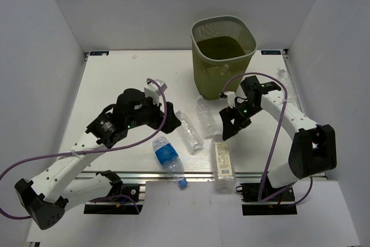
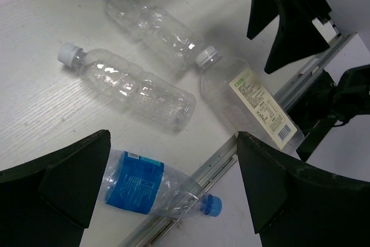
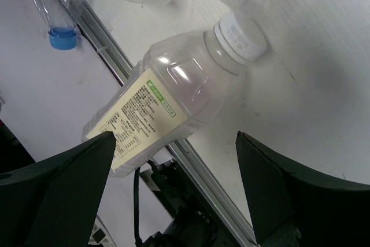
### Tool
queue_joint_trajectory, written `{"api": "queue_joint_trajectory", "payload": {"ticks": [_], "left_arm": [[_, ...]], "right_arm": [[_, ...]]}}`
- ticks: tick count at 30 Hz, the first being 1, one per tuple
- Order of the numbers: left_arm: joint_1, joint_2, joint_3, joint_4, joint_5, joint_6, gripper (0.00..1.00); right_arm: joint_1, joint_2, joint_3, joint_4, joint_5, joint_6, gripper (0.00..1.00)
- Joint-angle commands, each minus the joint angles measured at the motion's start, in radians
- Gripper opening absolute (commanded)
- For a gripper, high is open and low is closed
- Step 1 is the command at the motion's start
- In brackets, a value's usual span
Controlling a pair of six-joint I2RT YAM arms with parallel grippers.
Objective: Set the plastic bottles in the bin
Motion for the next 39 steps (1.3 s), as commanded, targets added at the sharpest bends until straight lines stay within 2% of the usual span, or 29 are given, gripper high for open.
{"api": "queue_joint_trajectory", "payload": {"ticks": [1,12,21,28,35,39], "left_arm": [[-0.018,-0.003,-0.022,-0.018,0.067,0.003,1.0],[-0.068,0.006,-0.022,-0.038,0.008,-0.036,1.0],[-0.098,0.025,-0.022,-0.018,-0.019,-0.045,1.0],[-0.118,0.025,-0.04,-0.018,-0.038,-0.054,1.0],[-0.137,-0.004,-0.058,-0.018,-0.059,-0.063,1.0],[-0.137,-0.013,-0.058,-0.03,-0.07,-0.072,1.0]], "right_arm": [[0.011,0.023,0.056,0.054,0.014,0.088,0.9],[0.045,0.171,0.087,0.192,0.115,0.254,0.9],[0.103,0.193,0.035,0.292,0.183,0.349,0.78],[0.146,0.202,-0.028,0.318,0.24,0.374,0.75],[0.169,0.245,-0.019,0.327,0.249,0.386,0.73],[0.177,0.273,-0.012,0.318,0.243,0.385,0.66]]}}
